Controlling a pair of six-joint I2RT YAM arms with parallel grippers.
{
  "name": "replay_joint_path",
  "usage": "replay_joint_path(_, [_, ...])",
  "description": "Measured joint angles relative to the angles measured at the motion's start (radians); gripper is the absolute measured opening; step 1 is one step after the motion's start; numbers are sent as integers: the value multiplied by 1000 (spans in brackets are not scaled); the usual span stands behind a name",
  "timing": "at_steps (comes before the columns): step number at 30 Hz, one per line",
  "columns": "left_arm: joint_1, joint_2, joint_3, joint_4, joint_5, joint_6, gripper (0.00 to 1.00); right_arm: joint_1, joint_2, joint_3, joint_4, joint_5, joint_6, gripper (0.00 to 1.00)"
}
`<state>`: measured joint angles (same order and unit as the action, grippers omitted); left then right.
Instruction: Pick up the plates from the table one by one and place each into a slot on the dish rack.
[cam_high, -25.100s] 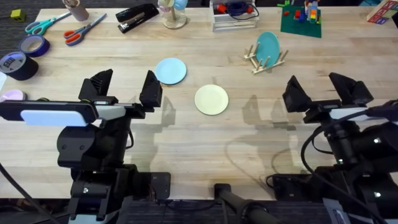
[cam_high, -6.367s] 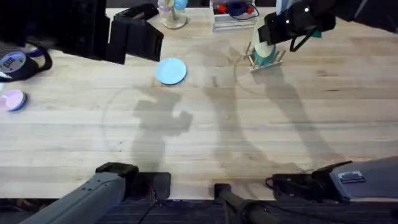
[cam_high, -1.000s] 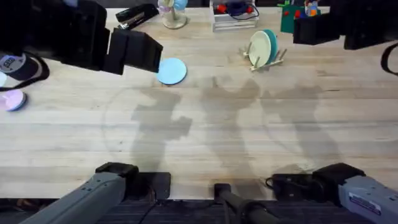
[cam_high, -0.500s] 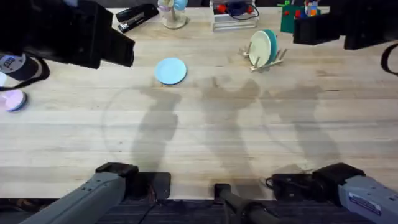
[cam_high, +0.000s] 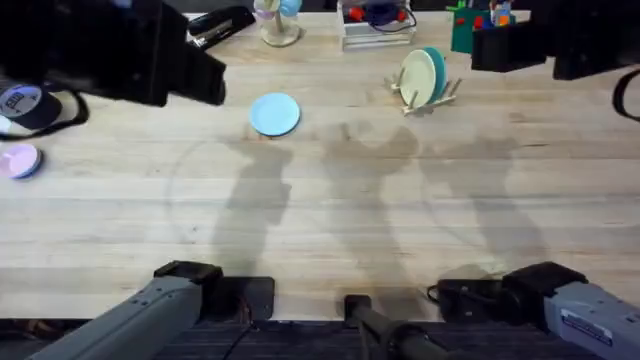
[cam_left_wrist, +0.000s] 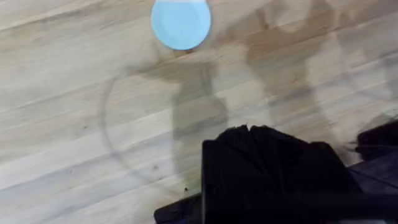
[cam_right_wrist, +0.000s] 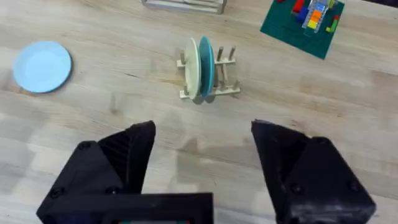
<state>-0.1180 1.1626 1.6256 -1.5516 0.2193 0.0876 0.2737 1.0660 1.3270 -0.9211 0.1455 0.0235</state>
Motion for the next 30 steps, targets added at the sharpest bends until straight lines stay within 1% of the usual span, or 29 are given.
replay_joint_path(3, [27,25,-14,23,60,19,43,0,0,0,0,0,0,928])
replay_joint_path(5, [66,45,-35,37,103,39,44,0,0,0,0,0,0,927])
replay_joint_path(7, [117,63,-62,50,148,61,44,0,0,0,0,0,0,927])
replay_joint_path(12, [275,101,-145,82,282,137,43,0,0,0,0,0,0,929])
replay_joint_path(14, [325,118,-176,89,324,166,43,0,0,0,0,0,0,928])
replay_joint_path(16, [361,145,-202,103,351,186,43,0,0,0,0,0,0,928])
replay_joint_path(19, [384,211,-226,144,386,206,43,0,0,0,0,0,0,928])
replay_joint_path(24, [383,335,-232,207,416,220,43,0,0,0,0,0,0,932])
replay_joint_path(30, [383,451,-232,274,426,224,43,0,0,0,0,0,0,933])
